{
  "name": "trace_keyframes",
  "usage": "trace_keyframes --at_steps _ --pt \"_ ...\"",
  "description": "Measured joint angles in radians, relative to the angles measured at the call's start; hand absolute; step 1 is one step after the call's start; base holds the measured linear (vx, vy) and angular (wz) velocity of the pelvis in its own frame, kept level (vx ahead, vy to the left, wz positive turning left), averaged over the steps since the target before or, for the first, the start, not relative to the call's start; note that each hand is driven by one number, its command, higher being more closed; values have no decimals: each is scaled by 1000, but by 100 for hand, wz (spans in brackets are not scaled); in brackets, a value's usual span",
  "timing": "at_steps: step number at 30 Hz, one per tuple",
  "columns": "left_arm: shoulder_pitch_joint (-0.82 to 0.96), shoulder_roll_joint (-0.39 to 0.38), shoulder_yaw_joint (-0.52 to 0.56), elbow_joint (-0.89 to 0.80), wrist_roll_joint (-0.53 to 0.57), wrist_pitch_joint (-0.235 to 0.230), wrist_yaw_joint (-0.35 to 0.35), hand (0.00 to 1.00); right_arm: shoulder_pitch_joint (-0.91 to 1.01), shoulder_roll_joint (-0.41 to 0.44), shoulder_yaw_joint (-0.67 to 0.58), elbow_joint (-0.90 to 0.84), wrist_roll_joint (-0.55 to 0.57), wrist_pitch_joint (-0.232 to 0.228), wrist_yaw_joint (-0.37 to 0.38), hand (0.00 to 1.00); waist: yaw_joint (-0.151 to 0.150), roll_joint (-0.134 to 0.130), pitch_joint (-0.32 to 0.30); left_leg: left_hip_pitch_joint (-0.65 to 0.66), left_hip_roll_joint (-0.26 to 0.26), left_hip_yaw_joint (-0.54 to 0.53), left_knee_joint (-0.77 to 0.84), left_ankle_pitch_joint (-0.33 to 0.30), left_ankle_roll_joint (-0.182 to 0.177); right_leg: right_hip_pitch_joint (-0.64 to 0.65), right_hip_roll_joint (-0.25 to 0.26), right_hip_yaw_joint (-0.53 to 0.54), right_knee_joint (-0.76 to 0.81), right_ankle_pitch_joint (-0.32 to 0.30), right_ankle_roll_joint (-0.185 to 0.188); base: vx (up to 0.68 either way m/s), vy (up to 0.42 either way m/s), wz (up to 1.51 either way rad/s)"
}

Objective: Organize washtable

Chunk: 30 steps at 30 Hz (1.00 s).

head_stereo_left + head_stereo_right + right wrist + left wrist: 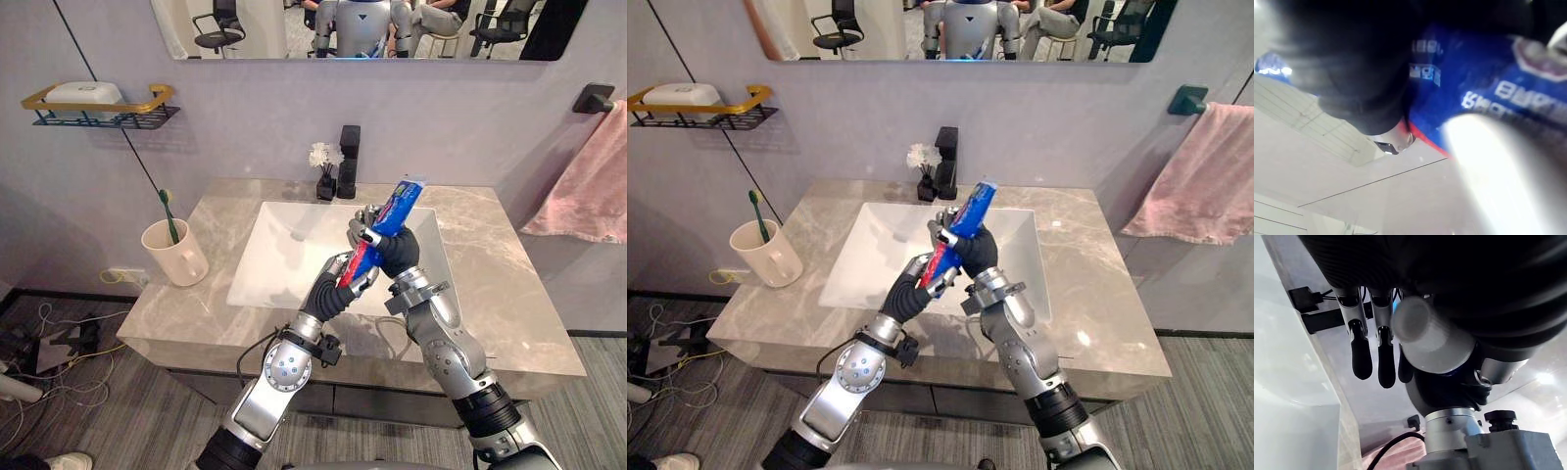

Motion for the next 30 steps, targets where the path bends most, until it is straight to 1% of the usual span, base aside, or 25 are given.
trace_keyframes --at_steps 3,10,12,13,15,16,17,18,19,20,21,22,23,24,25,27,29,30 --pt "5 0 49 -35 3 -5 2 0 0 3 -14 0 0 0 0 100 1 0 0 1 0 -4 0 0 0 3 0 -3 0 0 0 5 -5 3" --pt "65 19 231 -160 22 -11 66 0 5 0 -66 -10 0 -2 1 100 2 0 0 13 0 -9 2 0 0 19 1 -11 -1 -4 -1 -22 -3 3" --pt "90 18 296 -214 29 -29 90 0 23 1 -71 -41 -1 -14 3 100 3 0 0 12 0 -12 2 0 0 21 1 -15 -1 -6 -3 -29 -3 5" --pt "96 19 312 -229 29 -30 98 0 28 1 -75 -48 -1 -16 4 100 4 0 0 12 0 -12 2 0 0 22 1 -16 -1 -7 -3 -18 -3 4" --pt "122 17 399 -278 29 -40 120 0 52 4 -112 -70 -2 -27 4 100 15 0 0 12 0 -16 2 0 0 25 0 -22 -1 -9 -4 -10 -3 6" --pt "128 16 423 -286 29 -42 129 0 59 4 -123 -70 -2 -32 4 100 18 0 0 12 0 -17 2 0 0 25 0 -24 -1 -10 -4 -3 -4 9" --pt "142 13 481 -304 28 -44 142 0 74 6 -152 -71 -3 -36 4 100 25 0 0 12 0 -21 2 0 0 28 -1 -28 0 -12 -2 2 -6 14" --pt "166 4 541 -320 27 -50 156 0 92 8 -178 -74 -3 -37 4 100 27 0 0 12 -1 -29 1 0 0 31 -2 -36 0 -15 -3 6 -6 14" --pt "179 -4 572 -326 25 -53 164 0 100 8 -190 -76 -3 -37 4 100 27 0 0 12 -2 -30 1 -1 0 32 -2 -37 0 -16 -2 10 -3 11" --pt "204 -22 637 -333 17 -60 179 0 117 9 -211 -85 -3 -37 3 100 30 0 0 11 -2 -30 -1 -1 0 31 -2 -38 0 -17 -1 13 -2 6" --pt "226 -39 704 -333 -7 -68 195 0 137 10 -228 -101 -3 -38 3 100 32 0 0 10 -2 -33 -1 -1 0 31 -3 -42 0 -19 -1 17 -3 5" --pt "237 -49 742 -331 -17 -70 199 0 144 11 -234 -106 -3 -38 4 100 34 0 0 10 -2 -34 -2 -1 0 31 -3 -43 0 -20 -1 16 -4 7" --pt "246 -63 813 -314 -42 -73 211 0 155 14 -250 -111 -5 -39 4 100 36 0 0 10 -2 -36 -4 -1 0 31 -4 -45 0 -21 -1 13 -2 5" --pt "247 -72 860 -294 -67 -74 218 0 164 16 -267 -111 -11 -39 5 100 39 0 0 10 -2 -37 -5 -1 0 32 -5 -47 0 -22 -1 7 1 5" --pt "248 -81 911 -257 -113 -75 220 0 180 17 -292 -111 -17 -39 4 100 51 0 0 10 -2 -39 -7 -1 0 32 -5 -49 0 -22 -1 4 1 4" --pt "253 -82 942 -215 -145 -76 219 0 188 18 -307 -111 -21 -39 4 100 57 1 0 9 -2 -41 -8 -1 0 32 -6 -52 0 -24 0 -1 1 4" --pt "266 -85 1001 -98 -202 -74 215 0 188 21 -316 -111 -22 -39 4 100 59 5 -6 9 -2 -44 -11 -1 0 32 -9 -55 0 -26 1 0 6 5" --pt "266 -88 1010 -61 -223 -72 216 0 188 22 -323 -111 -22 -39 5 100 64 6 -8 9 -2 -45 -11 -1 0 33 -9 -56 0 -26 1 0 0 0"
